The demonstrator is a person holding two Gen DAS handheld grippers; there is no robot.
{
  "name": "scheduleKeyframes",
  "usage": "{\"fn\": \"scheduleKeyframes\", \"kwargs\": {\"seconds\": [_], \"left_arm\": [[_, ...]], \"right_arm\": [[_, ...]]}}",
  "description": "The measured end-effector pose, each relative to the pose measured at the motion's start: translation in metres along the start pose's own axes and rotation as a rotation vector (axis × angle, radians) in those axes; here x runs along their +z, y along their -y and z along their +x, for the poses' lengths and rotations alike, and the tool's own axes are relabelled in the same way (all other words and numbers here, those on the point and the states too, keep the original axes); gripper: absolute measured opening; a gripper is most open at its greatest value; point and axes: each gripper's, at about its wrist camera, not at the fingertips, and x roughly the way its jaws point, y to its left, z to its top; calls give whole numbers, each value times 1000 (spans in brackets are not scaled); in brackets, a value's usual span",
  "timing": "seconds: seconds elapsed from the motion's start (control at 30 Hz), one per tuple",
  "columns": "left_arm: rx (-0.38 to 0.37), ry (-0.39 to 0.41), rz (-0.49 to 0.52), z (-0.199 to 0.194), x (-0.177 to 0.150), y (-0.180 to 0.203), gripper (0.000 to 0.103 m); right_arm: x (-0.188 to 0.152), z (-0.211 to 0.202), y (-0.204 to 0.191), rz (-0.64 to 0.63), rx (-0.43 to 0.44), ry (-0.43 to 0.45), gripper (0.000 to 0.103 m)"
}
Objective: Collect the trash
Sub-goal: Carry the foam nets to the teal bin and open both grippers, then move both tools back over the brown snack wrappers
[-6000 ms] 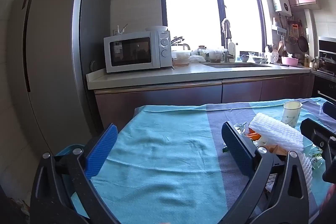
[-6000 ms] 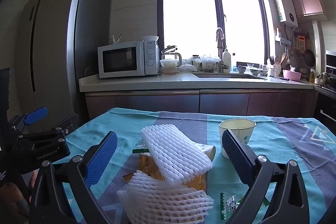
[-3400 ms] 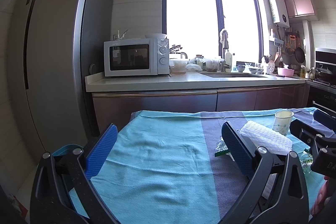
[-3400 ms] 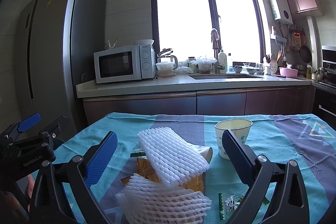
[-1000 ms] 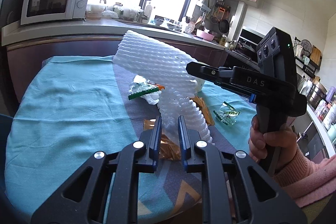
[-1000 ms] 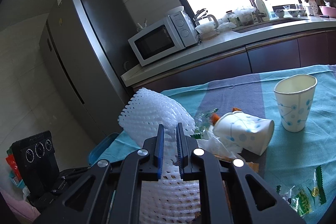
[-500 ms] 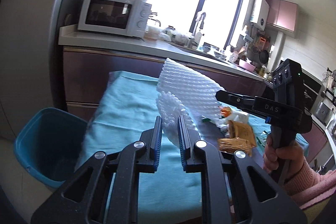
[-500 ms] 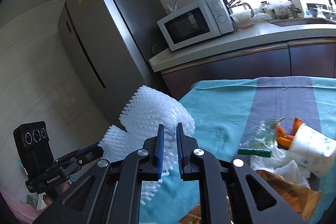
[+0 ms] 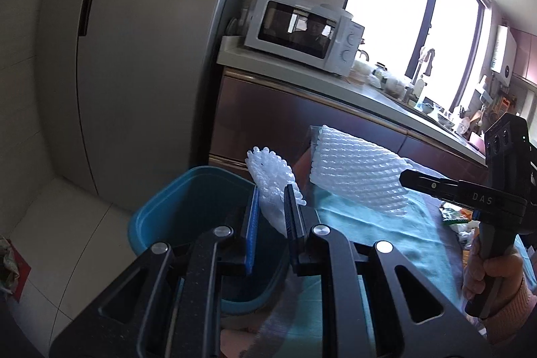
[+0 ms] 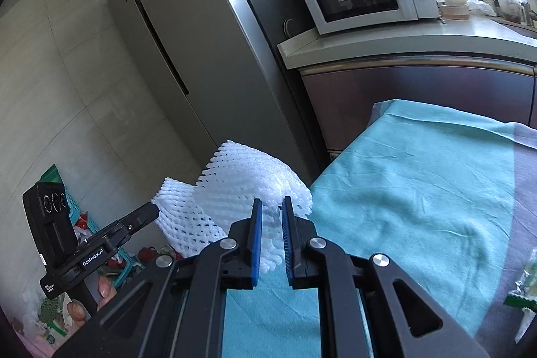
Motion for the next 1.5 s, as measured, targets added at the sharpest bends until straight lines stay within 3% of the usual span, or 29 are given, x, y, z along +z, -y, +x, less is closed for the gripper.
{"fn": "scheduleKeyframes", "kwargs": {"seconds": [0.23, 0.57, 0.7, 0.8, 0.87, 0.97, 1.2, 1.27, 1.5], "left_arm": [[94, -48, -39, 24, -5, -35, 15], [194, -118, -32, 66, -18, -51, 15], [206, -159, -24, 82, -26, -51, 17], [218, -188, -14, 99, -33, -53, 21], [228, -203, -13, 106, -37, -51, 28], [229, -220, -21, 112, -44, -50, 31], [177, -166, -9, 92, -41, -32, 39], [143, -133, 15, 78, -38, -20, 49], [-75, -66, 153, 30, -32, 49, 66]], "right_arm": [[6, 49, -21, -55, -27, -89, 10], [7, 113, -40, -70, -58, -235, 11], [8, 138, -40, -51, -69, -307, 19], [8, 146, -38, -31, -69, -347, 24], [8, 144, -38, -29, -65, -343, 24], [7, 136, -35, -23, -55, -333, 24], [9, 95, -32, -35, -26, -267, 27], [9, 75, -33, -53, -18, -234, 33], [6, -9, -30, -105, -29, -101, 45]]}}
